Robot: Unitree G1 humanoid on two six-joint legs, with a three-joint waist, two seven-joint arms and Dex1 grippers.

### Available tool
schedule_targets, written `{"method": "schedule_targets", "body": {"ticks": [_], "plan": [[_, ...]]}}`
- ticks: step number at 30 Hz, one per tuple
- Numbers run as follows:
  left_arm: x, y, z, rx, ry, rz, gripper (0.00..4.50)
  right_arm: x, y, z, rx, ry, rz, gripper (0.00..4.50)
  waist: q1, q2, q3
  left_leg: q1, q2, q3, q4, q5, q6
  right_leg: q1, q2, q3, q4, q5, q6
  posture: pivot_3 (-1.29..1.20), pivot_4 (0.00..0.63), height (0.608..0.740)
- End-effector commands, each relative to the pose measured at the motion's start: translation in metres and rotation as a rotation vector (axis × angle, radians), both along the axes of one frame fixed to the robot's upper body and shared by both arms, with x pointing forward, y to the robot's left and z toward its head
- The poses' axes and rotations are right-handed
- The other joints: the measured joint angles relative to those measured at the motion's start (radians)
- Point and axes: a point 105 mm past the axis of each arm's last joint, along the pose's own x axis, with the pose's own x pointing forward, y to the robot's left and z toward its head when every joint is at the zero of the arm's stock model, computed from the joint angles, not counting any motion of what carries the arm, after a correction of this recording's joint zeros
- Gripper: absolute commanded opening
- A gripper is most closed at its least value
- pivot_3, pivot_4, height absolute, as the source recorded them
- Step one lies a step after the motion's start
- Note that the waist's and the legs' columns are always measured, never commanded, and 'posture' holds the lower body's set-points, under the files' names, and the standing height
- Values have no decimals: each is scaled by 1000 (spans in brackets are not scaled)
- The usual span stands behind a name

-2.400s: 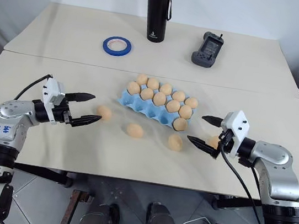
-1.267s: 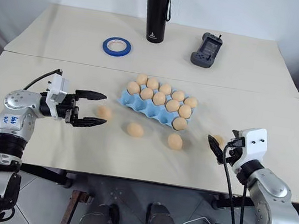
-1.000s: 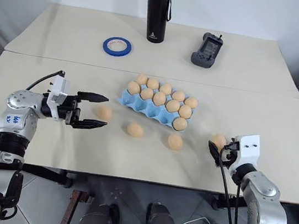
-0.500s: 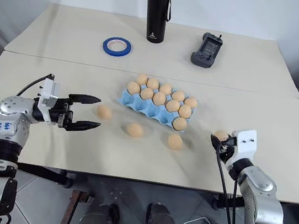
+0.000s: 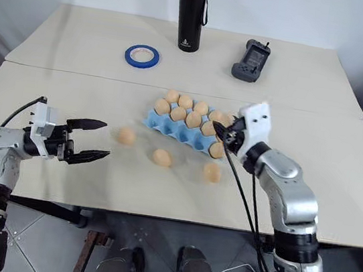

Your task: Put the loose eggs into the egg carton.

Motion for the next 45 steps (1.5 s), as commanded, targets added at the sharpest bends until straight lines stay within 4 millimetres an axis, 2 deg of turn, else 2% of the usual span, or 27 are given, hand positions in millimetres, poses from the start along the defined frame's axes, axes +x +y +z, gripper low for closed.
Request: {"method": "schedule_targets", "body": {"ticks": [1, 5, 11, 15, 19, 20, 24, 26, 30, 31, 33, 37, 40, 45], "plan": [[-3, 12, 17, -18, -76, 58, 4500, 7, 13, -1, -23, -8, 37, 1563, 1, 0, 0, 0, 0, 0, 0, 0, 0, 0, 0, 0, 0, 0, 0, 0, 150, 740], [-8, 26, 15, -5, -70, 117, 4500, 6, 28, -11, -51, 17, 102, 1563, 1, 0, 0, -2, 0, 1, 0, 0, -1, 0, -1, 0, -3, 0, 1, 0, 150, 740], [-18, 40, 15, -4, -72, 184, 4500, 2, 33, -20, -83, 7, 132, 1563, -4, 0, 0, -1, 0, 1, -2, 0, -2, 0, 0, 0, -4, 0, 0, 0, 150, 740], [-25, 41, 14, -7, -64, 190, 4500, -2, 35, -22, -91, 10, 149, 2913, -2, 0, 0, -1, 0, 1, -2, 0, -2, 0, -1, -1, -4, 0, 0, 0, 150, 740], [-29, 41, 13, -10, -56, 199, 4500, -4, 37, -17, -87, -4, 162, 4323, -2, 0, 0, -1, 0, 1, -2, -2, 0, 0, -1, -1, -4, 0, 0, 0, 150, 740], [-30, 41, 13, -11, -55, 199, 4500, -4, 36, -15, -91, -9, 159, 4484, -2, 0, 0, -1, 0, 1, -2, -2, 0, 0, -1, -1, -4, 0, 0, 0, 150, 740], [-33, 41, 13, -13, -49, 203, 4500, -9, 25, -2, -102, -42, 150, 4484, -3, 0, 0, -1, 0, 0, -3, -2, 0, 0, -1, -1, -4, 0, 0, 0, 150, 740], [-34, 41, 12, -24, -55, 205, 4500, -23, 12, 3, -137, -66, 176, 4484, -1, 0, 0, -1, 0, 0, -3, -2, 0, -1, -1, -1, -4, 0, 0, 0, 150, 740], [-35, 39, 11, -39, -53, 201, 4500, -52, -13, 9, -79, -34, 228, 4484, 9, -1, -1, -1, 0, 0, -6, -2, -1, 0, -1, -2, -8, -1, -1, 0, 150, 740], [-36, 39, 10, -42, -54, 197, 4500, -59, -18, 8, -78, -21, 239, 4484, 8, -1, -1, -1, 0, 0, -7, -2, -1, 0, -1, -2, -8, -1, -1, 0, 150, 740], [-36, 39, 11, -61, -70, 198, 4500, -76, -44, -10, -101, 60, 228, 4484, 9, -1, -1, -1, 0, 0, -7, -3, 0, 0, -1, -2, -8, -1, 0, 0, 150, 740], [-36, 42, 11, -84, -71, 206, 4500, -96, -66, -30, -133, 143, 197, 4484, 3, -1, -1, 0, 0, -1, -7, -3, 1, 2, -1, -2, -9, -1, 0, 0, 150, 740], [-37, 42, 12, -118, -90, 191, 4500, -109, -69, -38, -106, 186, 187, 4484, -3, -1, -1, 2, 0, -1, -7, -3, 0, 3, 0, -1, -8, 0, -1, 0, 150, 740], [-41, 45, 13, -153, -108, 181, 4500, -111, -68, -42, -74, 178, 140, 4484, -2, -3, -2, 3, 0, -1, -7, -2, -2, 3, 0, -1, -7, 0, -2, 0, 150, 740]]}}
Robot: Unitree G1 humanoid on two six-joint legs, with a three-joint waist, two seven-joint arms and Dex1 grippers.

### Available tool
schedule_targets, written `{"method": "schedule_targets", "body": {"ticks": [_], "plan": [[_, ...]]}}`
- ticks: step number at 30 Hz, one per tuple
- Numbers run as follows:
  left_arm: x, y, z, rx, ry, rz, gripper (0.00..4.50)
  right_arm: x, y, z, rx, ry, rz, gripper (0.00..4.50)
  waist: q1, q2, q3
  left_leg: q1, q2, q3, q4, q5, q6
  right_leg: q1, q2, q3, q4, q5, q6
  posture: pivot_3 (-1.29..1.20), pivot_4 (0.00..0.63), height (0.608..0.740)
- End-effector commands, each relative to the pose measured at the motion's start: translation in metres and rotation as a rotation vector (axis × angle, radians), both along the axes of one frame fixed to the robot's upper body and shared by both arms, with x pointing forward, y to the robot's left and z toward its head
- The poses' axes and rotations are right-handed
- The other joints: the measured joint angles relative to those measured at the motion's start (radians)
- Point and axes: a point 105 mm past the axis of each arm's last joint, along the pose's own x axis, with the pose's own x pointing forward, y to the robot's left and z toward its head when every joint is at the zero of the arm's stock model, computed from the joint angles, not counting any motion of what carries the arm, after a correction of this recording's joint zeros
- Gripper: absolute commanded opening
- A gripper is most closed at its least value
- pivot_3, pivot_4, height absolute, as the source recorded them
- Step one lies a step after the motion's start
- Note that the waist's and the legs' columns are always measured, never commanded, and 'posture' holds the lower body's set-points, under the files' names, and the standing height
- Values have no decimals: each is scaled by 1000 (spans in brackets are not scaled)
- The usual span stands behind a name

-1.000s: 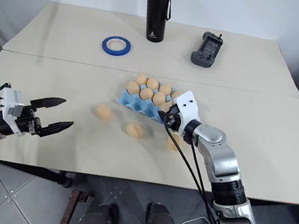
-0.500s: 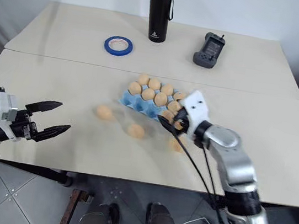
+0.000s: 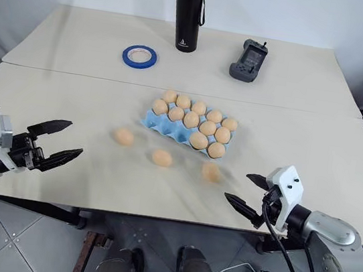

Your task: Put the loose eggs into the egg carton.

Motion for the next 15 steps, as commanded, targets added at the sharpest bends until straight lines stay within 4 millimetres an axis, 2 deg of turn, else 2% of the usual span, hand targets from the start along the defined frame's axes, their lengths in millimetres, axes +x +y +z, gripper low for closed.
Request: {"method": "schedule_targets", "body": {"ticks": [1, 6, 15], "plan": [[-5, 8, 9, -6, -49, 7, 4500, 0, 2, 14, 26, -78, -27, 4484, 2, -1, 0, 0, 0, 0, 0, 0, 0, 0, 0, 0, 0, 0, 0, 0, 150, 740], [-7, 13, 11, -6, -51, 13, 4500, 3, 15, 10, 59, -77, -52, 4484, 3, -1, -1, -1, -1, 0, 0, 0, 0, 0, -1, 0, -1, 0, 0, 0, 150, 740], [-13, 14, 7, -7, -41, 17, 4500, 36, 47, -12, 51, -72, -81, 4484, 2, -2, -1, -1, 0, 0, -1, 0, -1, -1, -1, 0, -1, 0, -2, 0, 150, 740]]}}
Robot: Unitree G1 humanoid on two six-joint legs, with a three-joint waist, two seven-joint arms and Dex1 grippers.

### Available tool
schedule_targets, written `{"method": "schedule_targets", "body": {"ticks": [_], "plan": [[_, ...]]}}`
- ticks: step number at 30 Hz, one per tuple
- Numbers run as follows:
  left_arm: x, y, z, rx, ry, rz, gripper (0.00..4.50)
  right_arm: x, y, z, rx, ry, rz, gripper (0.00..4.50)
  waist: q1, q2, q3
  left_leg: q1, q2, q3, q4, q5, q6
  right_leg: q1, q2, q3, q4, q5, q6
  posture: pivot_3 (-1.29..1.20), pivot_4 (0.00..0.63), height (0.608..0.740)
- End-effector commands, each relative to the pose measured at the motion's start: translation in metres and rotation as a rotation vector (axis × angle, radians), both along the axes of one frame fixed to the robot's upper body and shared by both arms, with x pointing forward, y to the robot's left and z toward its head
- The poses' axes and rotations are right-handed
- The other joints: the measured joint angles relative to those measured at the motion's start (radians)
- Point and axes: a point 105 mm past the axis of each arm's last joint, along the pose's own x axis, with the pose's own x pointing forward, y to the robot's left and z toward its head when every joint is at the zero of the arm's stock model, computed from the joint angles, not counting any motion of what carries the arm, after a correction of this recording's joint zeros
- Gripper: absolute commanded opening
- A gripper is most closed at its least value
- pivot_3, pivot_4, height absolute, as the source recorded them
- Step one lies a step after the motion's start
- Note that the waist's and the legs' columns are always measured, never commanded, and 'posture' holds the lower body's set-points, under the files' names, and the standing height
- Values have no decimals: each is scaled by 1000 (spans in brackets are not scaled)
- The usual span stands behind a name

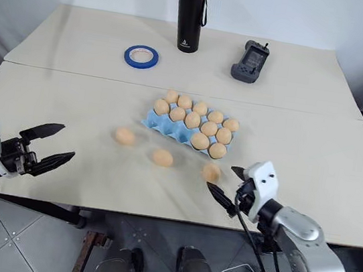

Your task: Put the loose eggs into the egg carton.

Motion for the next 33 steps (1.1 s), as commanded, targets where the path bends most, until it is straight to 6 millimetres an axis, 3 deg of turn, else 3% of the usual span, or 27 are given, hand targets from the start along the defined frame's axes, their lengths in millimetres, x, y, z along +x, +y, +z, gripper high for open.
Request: {"method": "schedule_targets", "body": {"ticks": [1, 8, 11, 16, 18, 29, 33], "plan": [[-3, 2, 12, 12, -55, 5, 4500, 15, 10, -4, -25, -29, 3, 4484, -1, 0, 0, 0, 0, 0, 0, 0, 0, 0, 0, 0, 0, 0, 0, 0, 150, 740], [-2, 0, 16, 14, -67, 19, 4500, 35, 26, -12, -106, -32, 19, 4484, 0, 0, 0, -1, 0, 0, -1, 0, 0, -1, 0, 0, 0, 0, -1, 0, 150, 740], [-2, -1, 16, 13, -72, 24, 4500, 35, 30, -6, -113, -53, 32, 3888, -1, 0, 0, -1, 0, 0, -1, -1, 0, -1, 0, 0, 0, 0, 0, 0, 150, 740], [-1, -1, 16, 7, -74, 31, 4500, 28, 29, 15, -84, -76, 56, 2058, 0, 0, 0, -1, 0, 0, -1, 0, 1, -1, 0, -1, 0, 0, 0, 0, 150, 740], [-1, -1, 15, 6, -73, 31, 4500, 24, 29, 24, -74, -79, 75, 1695, 0, 0, 0, -1, 0, 0, -1, -1, 0, -1, 0, -1, 0, 0, 0, 0, 150, 740], [7, -6, 16, -5, -87, 21, 4500, 20, 18, 36, -98, -106, 98, 1639, 0, 0, 0, -1, 0, 0, -1, -1, 1, -1, 0, -1, 0, 0, 0, 0, 150, 740], [8, -6, 17, -4, -90, 23, 4500, 32, 33, 54, -31, -148, 121, 1632, -5, 0, 0, -1, 0, 0, -1, 0, 1, -1, 1, 0, 1, 0, 0, 0, 150, 740]]}}
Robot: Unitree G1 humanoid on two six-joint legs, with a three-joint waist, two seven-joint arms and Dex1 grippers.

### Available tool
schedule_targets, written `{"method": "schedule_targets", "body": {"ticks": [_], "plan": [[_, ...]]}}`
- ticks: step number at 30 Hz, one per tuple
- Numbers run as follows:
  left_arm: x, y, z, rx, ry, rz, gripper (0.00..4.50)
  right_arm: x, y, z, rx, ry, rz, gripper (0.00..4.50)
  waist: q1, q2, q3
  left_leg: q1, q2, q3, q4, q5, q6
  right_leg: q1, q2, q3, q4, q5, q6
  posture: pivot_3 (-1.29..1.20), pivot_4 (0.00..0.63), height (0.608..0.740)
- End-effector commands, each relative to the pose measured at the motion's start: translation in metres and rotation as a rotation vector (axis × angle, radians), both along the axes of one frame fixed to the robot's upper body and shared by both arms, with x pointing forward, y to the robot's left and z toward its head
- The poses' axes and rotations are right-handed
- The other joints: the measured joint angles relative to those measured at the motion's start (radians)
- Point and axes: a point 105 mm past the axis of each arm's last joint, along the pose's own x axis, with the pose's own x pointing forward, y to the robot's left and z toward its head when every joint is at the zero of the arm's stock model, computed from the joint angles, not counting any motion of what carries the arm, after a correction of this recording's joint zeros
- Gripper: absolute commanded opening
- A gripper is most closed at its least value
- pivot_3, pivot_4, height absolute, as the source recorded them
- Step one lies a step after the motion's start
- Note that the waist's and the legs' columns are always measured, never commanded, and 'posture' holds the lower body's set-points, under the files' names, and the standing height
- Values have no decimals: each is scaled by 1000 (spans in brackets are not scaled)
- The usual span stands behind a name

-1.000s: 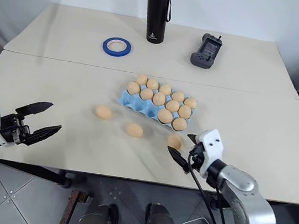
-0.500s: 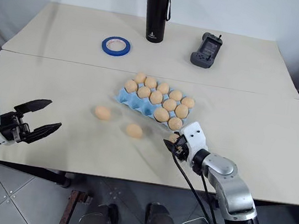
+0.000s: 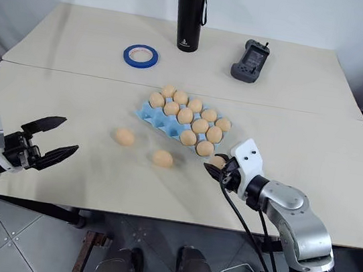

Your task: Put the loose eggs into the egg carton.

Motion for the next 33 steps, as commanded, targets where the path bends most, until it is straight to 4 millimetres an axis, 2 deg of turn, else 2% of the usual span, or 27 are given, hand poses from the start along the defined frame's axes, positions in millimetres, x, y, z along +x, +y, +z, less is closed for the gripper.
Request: {"method": "schedule_targets", "body": {"ticks": [1, 7, 13, 17, 21, 29, 33], "plan": [[-1, 1, 6, -2, -34, 8, 4500, 8, 15, 30, 61, -89, 43, 1632, -3, 0, 0, 0, 0, 0, 0, 0, 0, 0, 0, 0, 0, 0, 0, 0, 150, 740], [-2, 1, 7, -3, -45, 13, 4500, 39, 52, 52, 127, -137, 55, 1632, -1, 0, 0, 0, 0, 0, 0, 1, -1, -1, 0, 0, 1, 0, 0, 0, 150, 740], [-4, -1, 7, -7, -52, 23, 4500, 60, 97, 59, 151, -161, 104, 1632, -4, 0, 0, -2, 0, 1, 0, 2, -1, -2, 0, 0, 0, 0, 0, 0, 150, 740], [-6, -1, 8, -7, -58, 29, 4500, 71, 111, 60, 145, -184, 114, 1632, -4, 0, 0, -2, 0, 1, 0, 2, -1, -3, 0, 0, 1, 0, 0, 0, 150, 740], [-8, -1, 9, -7, -65, 36, 4500, 80, 116, 60, 135, -195, 113, 1632, -4, 0, 0, -2, 0, 1, 0, 3, -1, -2, 0, 0, 1, 0, 0, 0, 150, 740], [-9, 0, 10, -9, -68, 46, 4500, 80, 122, 54, 109, -190, 150, 4366, -20, 0, 0, -2, 0, 1, 0, 3, -1, -3, 0, 0, 1, 0, 0, 0, 150, 740], [-9, 0, 10, -10, -69, 47, 4500, 78, 119, 55, 105, -195, 157, 4441, -26, 0, 0, -2, 0, 1, 0, 2, -1, -3, 0, 0, 2, 0, 0, 0, 150, 740]]}}
